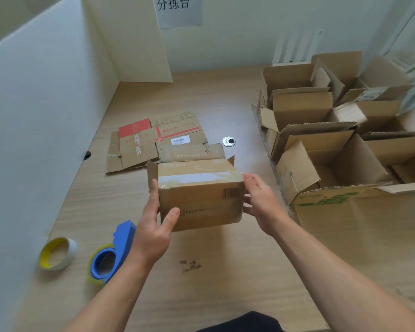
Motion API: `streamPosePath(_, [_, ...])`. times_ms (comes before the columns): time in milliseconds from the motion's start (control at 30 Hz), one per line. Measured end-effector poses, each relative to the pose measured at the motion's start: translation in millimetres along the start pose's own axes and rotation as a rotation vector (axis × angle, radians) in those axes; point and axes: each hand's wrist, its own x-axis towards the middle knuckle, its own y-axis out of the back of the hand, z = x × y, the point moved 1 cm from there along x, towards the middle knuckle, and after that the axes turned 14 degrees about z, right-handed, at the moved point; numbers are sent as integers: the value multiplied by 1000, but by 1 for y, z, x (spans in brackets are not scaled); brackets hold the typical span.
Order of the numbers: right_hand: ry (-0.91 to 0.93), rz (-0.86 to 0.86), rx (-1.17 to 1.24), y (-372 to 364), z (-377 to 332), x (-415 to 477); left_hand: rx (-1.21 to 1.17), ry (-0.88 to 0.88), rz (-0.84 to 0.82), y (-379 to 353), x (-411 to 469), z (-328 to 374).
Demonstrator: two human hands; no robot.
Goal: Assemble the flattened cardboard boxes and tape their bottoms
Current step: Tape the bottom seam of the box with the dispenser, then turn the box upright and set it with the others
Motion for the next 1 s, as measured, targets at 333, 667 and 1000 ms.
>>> streamPosePath(333, [144,196,-78,-7,-3,-2,-96,-60,82,1,-7,-3])
streamPosePath(667, [36,123,-163,-18,1,-8,-96,11,308,-3,16,11])
streamPosePath(1000, [-107,165,-136,-19,-4,-13,32,-202,274,-6,17,17])
